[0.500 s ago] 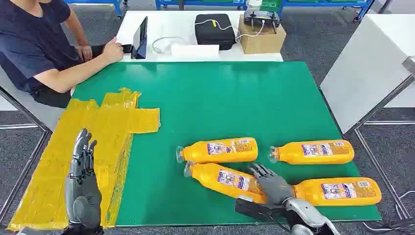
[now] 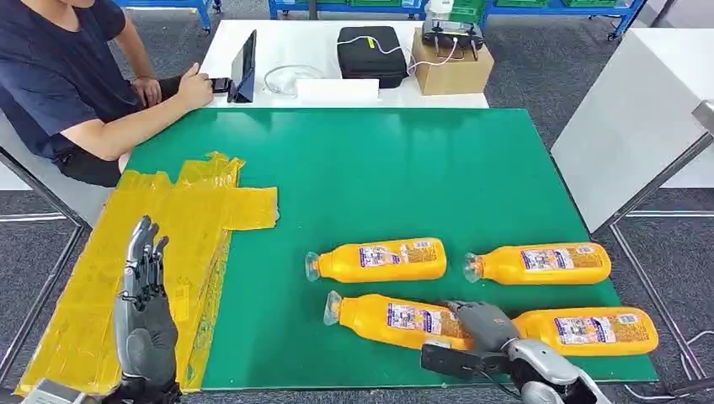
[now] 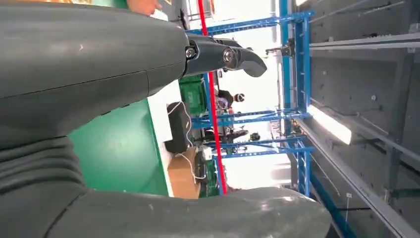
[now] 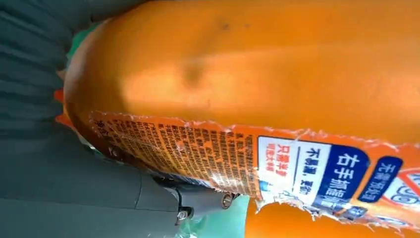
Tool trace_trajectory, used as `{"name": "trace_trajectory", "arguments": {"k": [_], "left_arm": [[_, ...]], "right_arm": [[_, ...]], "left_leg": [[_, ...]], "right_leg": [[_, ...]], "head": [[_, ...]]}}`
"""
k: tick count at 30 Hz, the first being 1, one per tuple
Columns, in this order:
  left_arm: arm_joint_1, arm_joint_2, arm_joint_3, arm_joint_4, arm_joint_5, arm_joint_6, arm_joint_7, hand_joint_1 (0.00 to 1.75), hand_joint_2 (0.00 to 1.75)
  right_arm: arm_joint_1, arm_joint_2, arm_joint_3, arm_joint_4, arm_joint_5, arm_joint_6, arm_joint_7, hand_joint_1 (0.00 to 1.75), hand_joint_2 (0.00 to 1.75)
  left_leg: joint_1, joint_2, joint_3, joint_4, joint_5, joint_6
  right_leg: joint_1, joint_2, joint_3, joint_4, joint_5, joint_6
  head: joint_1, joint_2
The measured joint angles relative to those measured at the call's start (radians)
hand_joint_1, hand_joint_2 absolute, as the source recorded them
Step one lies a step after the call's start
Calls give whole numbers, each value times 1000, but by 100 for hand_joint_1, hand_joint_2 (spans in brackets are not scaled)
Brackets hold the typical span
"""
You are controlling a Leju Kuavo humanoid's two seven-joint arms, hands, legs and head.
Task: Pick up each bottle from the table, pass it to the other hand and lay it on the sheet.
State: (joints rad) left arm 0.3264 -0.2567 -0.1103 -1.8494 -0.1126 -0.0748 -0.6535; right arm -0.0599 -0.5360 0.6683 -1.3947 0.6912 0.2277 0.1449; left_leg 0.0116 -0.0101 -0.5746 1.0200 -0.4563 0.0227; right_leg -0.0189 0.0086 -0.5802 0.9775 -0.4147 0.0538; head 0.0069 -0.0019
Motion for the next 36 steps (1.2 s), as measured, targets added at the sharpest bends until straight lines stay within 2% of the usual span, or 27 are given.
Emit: {"name": "trace_trajectory", "arguments": {"k": [5, 9, 10, 13, 17, 22, 29, 36], "left_arm": [[0, 6, -4, 8, 17, 10, -2, 0, 0], [2, 7, -2, 10, 71, 36, 39, 0, 0], [3, 7, -1, 10, 81, 43, 47, 0, 175], [8, 7, 3, 10, 102, 42, 61, 0, 175], [23, -7, 13, 8, 136, 15, 114, 0, 175], [23, -23, 11, 11, 249, -64, 206, 0, 175], [23, -20, -34, 39, 344, -149, 260, 0, 175], [25, -9, -71, 60, 412, -210, 282, 0, 175]], "right_arm": [[0, -5, -8, 0, -91, -7, -45, 175, 175], [15, 41, -35, 1, -159, -103, -119, 175, 175], [25, 62, -42, 2, -164, -129, -137, 175, 175], [52, 133, -50, 1, -148, -204, -192, 175, 175], [65, 305, -79, -43, -49, -376, -274, 175, 175], [49, 468, -93, -102, -15, -445, -303, 175, 175], [14, 574, -93, -99, -20, -447, -343, 175, 175], [-10, 614, -88, -81, -31, -439, -351, 175, 175]], "left_leg": [[0, 0, -2, 0, 0, 0], [0, 1, -3, 0, 0, 0], [0, 1, -5, 0, 0, 0], [1, 1, -9, 0, 0, 0], [3, 2, -12, 0, 2, -2], [6, 0, -13, 0, 2, -3], [3, 0, -14, 0, 2, -3], [3, 0, -15, 0, 2, -3]], "right_leg": [[0, 0, 8, 0, 1, 0], [0, 0, 8, 0, 1, 1], [0, 0, 7, 0, 1, 0], [2, 0, 4, 2, 1, 0], [4, 0, -2, 3, 1, 0], [5, 0, -2, 3, 1, -1], [2, 0, -2, 3, 1, -1], [2, 0, -3, 3, 1, -1]], "head": [[0, 0], [0, 0], [0, 0], [0, 0], [0, 0], [0, 0], [0, 0], [0, 0]]}}
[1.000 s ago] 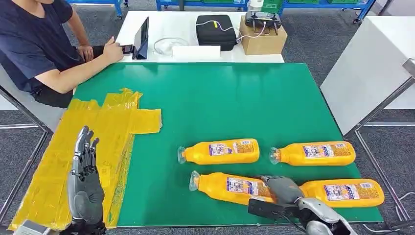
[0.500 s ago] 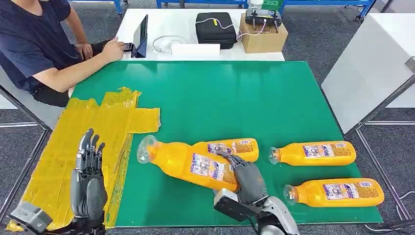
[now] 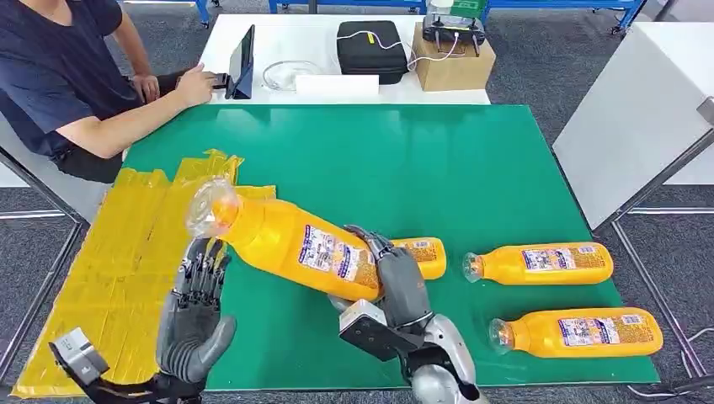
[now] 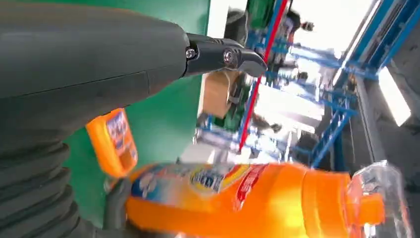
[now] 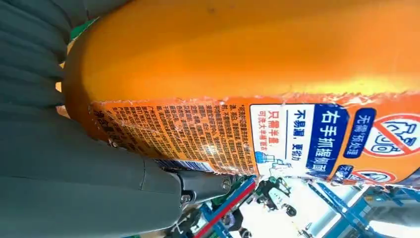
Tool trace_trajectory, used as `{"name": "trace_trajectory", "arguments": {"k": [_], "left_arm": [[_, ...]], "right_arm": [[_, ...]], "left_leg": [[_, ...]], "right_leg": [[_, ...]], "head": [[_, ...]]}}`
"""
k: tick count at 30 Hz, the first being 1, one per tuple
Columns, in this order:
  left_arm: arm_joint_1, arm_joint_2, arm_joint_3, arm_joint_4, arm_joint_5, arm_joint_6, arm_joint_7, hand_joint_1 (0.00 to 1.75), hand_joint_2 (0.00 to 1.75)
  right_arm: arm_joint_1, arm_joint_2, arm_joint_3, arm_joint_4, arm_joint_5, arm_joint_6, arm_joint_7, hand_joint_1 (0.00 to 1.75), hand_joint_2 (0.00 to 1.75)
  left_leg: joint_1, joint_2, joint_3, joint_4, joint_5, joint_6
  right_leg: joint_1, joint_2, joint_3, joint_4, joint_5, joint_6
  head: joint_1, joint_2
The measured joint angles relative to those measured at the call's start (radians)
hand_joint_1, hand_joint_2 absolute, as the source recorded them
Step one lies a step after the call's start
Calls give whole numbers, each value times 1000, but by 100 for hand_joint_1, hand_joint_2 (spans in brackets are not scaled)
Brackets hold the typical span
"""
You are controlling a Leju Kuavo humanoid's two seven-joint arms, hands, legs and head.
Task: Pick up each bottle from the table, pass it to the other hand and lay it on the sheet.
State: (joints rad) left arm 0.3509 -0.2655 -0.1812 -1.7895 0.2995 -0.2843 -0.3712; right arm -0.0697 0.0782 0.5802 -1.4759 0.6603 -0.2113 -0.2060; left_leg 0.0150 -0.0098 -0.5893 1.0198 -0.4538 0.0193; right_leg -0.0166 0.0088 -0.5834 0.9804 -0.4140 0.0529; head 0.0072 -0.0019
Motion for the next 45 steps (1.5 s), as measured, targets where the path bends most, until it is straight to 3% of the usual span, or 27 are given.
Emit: {"name": "trace_trajectory", "arguments": {"k": [18, 31, 32, 45], "left_arm": [[11, 42, -104, 5, 78, -23, -31, 0, 175], [45, 47, -59, 5, 99, 0, -42, 0, 175], [47, 47, -57, 5, 94, 2, -42, 175, 175], [53, 32, -35, 5, 32, 14, -82, 175, 175]], "right_arm": [[-45, 78, 108, 144, 27, 57, -6, 175, 175], [-81, 110, 268, 318, 97, 74, -59, 175, 175], [-84, 110, 273, 325, 96, 74, -59, 175, 175], [-94, 113, 283, 341, 97, 52, -42, 175, 175]], "left_leg": [[0, 0, -3, 0, 0, 0], [0, 1, -4, 0, 0, 0], [0, 1, -4, 0, 0, 0], [0, 1, -5, 0, 0, 0]], "right_leg": [[0, 0, -3, 0, 0, 0], [0, 0, -6, 0, 0, 0], [0, 0, -6, 0, 0, 0], [0, 0, -7, 0, 0, 0]], "head": [[0, 0], [0, 0], [0, 0], [0, 0]]}}
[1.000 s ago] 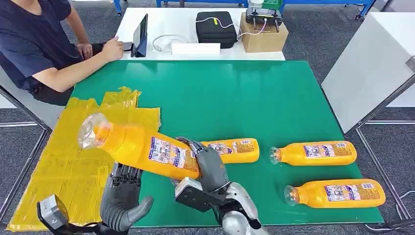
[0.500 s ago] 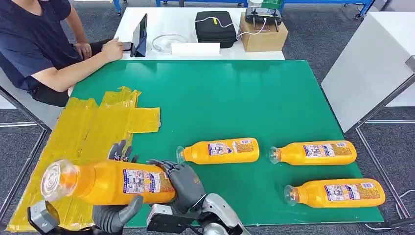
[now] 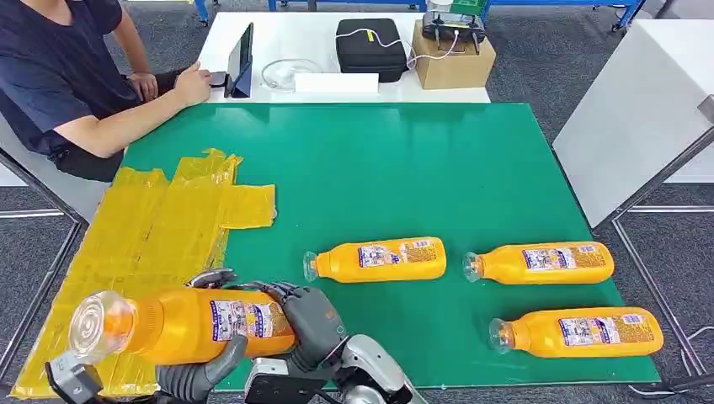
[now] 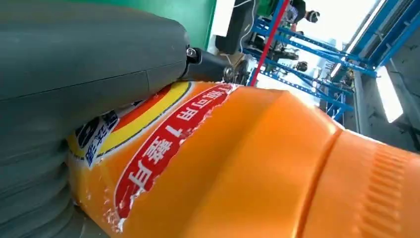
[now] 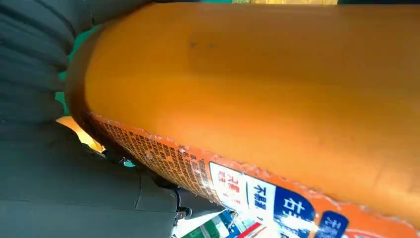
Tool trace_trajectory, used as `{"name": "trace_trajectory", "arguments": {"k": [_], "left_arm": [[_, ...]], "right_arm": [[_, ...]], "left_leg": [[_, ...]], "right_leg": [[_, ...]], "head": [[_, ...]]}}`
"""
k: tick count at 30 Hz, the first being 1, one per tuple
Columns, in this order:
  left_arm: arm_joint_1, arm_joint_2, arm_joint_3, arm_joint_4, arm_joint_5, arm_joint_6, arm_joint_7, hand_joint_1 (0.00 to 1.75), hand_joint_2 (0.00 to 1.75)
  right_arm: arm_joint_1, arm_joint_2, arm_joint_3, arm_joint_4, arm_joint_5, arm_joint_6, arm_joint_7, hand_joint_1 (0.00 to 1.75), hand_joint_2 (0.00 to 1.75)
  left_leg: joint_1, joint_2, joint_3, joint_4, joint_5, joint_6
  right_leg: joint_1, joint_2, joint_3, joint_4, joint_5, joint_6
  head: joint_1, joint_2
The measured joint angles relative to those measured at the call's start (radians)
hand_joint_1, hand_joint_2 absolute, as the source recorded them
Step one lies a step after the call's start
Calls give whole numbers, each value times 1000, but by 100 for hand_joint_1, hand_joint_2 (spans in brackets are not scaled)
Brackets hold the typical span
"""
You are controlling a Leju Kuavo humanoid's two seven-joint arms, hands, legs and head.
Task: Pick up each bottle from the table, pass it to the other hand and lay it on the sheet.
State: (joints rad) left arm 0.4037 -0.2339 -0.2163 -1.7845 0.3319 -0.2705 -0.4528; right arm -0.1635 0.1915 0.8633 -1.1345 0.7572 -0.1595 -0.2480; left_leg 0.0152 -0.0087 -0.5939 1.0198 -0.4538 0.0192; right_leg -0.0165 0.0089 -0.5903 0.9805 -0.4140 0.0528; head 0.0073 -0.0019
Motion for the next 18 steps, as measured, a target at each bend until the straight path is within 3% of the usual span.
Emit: {"name": "trace_trajectory", "arguments": {"k": [16, 17, 18], "left_arm": [[-2, -12, 2, -1, -7, -1, -9, 175, 175], [-2, -12, 2, -1, -9, 0, -9, 175, 175], [-2, -12, 2, -1, -16, 0, -13, 175, 175]], "right_arm": [[0, 0, -1, -4, 1, -7, 6, 175, 175], [0, 0, -1, -4, 1, -9, 7, 133, 175], [1, 0, -2, -6, 1, -16, 11, 0, 175]], "left_leg": [[0, 0, 0, 0, 0, 0], [0, 0, 0, 0, 0, 0], [0, 0, 0, 0, 0, 0]], "right_leg": [[0, 0, 0, 0, 0, 0], [0, 0, 0, 0, 0, 0], [0, 0, 0, 0, 0, 0]], "head": [[0, 0], [0, 0], [0, 0]]}}
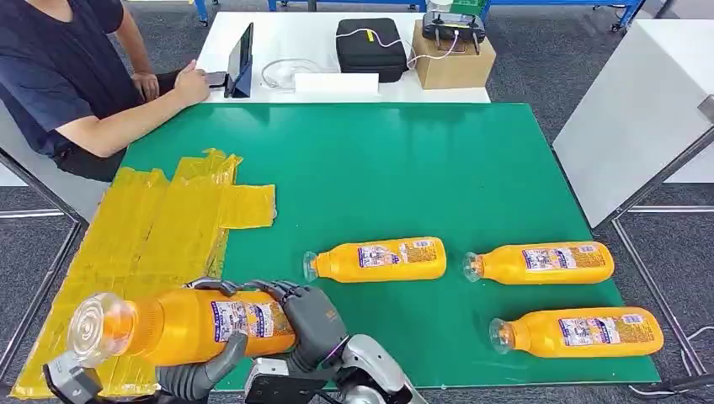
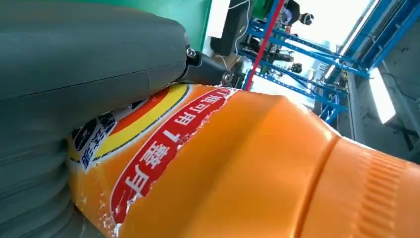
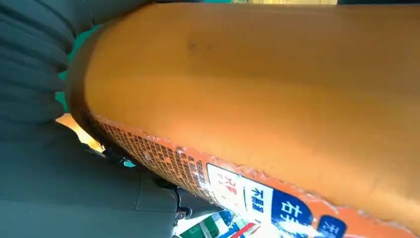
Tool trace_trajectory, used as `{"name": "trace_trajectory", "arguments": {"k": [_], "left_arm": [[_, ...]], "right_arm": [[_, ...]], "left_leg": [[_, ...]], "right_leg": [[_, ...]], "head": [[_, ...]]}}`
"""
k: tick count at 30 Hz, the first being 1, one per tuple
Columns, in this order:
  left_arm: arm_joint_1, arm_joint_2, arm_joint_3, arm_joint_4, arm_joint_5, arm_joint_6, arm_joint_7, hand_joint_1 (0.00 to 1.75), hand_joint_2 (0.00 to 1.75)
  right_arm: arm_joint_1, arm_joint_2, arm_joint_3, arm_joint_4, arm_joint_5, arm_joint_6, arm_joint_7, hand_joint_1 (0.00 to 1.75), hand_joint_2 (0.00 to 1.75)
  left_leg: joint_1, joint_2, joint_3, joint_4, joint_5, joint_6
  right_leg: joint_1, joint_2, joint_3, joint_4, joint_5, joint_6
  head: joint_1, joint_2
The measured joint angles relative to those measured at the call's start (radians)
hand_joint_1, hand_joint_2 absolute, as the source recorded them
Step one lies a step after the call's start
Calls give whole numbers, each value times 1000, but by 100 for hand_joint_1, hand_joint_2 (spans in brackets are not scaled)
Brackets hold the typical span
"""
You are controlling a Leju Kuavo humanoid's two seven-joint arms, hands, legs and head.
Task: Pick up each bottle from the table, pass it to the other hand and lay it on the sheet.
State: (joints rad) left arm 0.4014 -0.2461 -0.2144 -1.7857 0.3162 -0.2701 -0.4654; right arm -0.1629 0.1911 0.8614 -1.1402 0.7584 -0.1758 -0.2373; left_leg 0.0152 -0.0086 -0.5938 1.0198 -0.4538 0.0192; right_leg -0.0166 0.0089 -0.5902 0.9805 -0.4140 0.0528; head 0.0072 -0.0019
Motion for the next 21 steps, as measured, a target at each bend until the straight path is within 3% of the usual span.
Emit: {"name": "trace_trajectory", "arguments": {"k": [1, 4, 7, 10, 13, 16, 21], "left_arm": [[0, 0, 0, -1, -10, 2, -4, 175, 175], [-3, -2, 0, -18, -112, 62, -39, 175, 175], [-20, -20, 26, -52, -479, 369, -157, 175, 175], [-66, -25, 78, -56, -777, 651, -167, 175, 175], [-109, -25, 129, -33, -982, 830, -162, 175, 175], [-136, -23, 182, 21, -1113, 939, -145, 175, 175], [-160, -23, 261, 116, -1220, 964, -158, 175, 175]], "right_arm": [[1, -1, -1, -5, 3, -14, 7, 0, 0], [6, -8, -7, -37, 17, -49, 39, 0, 0], [10, -24, -50, -83, 28, -66, 87, 0, 0], [-20, -50, -127, -119, 10, -42, 109, 0, 0], [-66, -78, -198, -129, -5, -5, 106, 0, 0], [-105, -112, -250, -130, -8, 16, 104, 0, 0], [-137, -167, -295, -131, -16, 32, 104, 0, 0]], "left_leg": [[0, 0, 0, 0, 0, 0], [0, 0, 0, 0, 0, 0], [0, 0, 0, 0, 0, 0], [0, -1, 0, 0, 1, 0], [0, -1, 0, 0, 3, 1], [-1, -1, 0, 0, 3, 1], [-1, -1, 0, 0, 3, 1]], "right_leg": [[0, 0, 0, 0, 0, 0], [0, 0, 0, 0, 0, 0], [0, 0, 0, 0, 0, 0], [0, 0, 1, 0, 1, 0], [0, 0, 2, 0, 3, -2], [0, 0, 1, 0, 3, -1], [0, 0, 1, 0, 3, -1]], "head": [[0, 0], [0, 0], [0, 0], [0, 0], [0, 0], [0, 0], [0, 0]]}}
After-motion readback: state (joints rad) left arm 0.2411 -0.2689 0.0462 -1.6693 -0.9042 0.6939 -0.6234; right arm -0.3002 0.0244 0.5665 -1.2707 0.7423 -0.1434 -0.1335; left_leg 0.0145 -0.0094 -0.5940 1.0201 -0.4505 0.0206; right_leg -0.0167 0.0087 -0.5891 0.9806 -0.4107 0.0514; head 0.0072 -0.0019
